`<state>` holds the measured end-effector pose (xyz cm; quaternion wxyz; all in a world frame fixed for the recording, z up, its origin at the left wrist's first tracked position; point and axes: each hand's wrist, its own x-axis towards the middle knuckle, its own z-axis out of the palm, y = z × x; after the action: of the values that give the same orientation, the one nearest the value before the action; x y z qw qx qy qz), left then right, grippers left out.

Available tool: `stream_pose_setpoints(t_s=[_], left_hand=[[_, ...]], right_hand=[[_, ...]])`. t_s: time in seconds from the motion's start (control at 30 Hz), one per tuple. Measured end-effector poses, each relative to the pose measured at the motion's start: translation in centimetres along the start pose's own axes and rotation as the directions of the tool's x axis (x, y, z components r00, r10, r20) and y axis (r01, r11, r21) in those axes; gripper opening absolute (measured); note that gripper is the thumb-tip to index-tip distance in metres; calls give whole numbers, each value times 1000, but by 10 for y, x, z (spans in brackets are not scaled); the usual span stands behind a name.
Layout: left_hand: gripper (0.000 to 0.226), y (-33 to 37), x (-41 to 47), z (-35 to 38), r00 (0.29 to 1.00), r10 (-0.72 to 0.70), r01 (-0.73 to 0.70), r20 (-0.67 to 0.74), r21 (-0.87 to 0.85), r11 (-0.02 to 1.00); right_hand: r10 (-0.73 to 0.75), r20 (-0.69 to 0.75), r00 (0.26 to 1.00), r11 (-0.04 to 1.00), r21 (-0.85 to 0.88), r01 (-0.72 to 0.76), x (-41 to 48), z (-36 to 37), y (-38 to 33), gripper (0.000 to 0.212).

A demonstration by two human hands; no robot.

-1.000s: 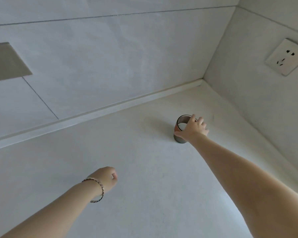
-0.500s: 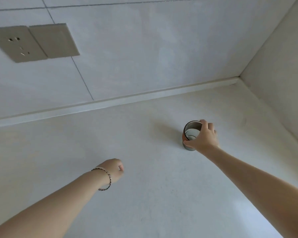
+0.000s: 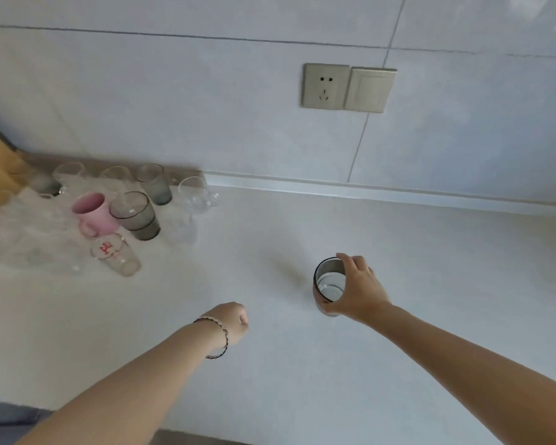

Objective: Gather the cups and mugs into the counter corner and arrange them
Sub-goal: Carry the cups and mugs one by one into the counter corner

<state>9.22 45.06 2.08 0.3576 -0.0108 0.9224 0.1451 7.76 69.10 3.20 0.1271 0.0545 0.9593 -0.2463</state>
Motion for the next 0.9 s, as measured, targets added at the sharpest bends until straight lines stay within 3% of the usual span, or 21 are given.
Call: stream_pose_setpoints(t_s=[0.23,0.4,0.63,0.9], left_hand=[[30,-185,-65,-24,993,-115,115,-21,-35,993],[31,-274,-89,-42,984,-177,175,-20,-70,982],[20,-320,-64,-72,990,-140,139,-27,-56,989],[29,-347,-21,-116,991,-128,126,-31,-62,990]], right_hand=[[-50,76,996,998,26,49,-21,81,-158,94],[-65,96,993,998,20,63,-19,116,-235,99],[-62,49,997,998,-6,62,14,153,-291,99],[7,82,997,997,-73,-1,57,187,-322,104]])
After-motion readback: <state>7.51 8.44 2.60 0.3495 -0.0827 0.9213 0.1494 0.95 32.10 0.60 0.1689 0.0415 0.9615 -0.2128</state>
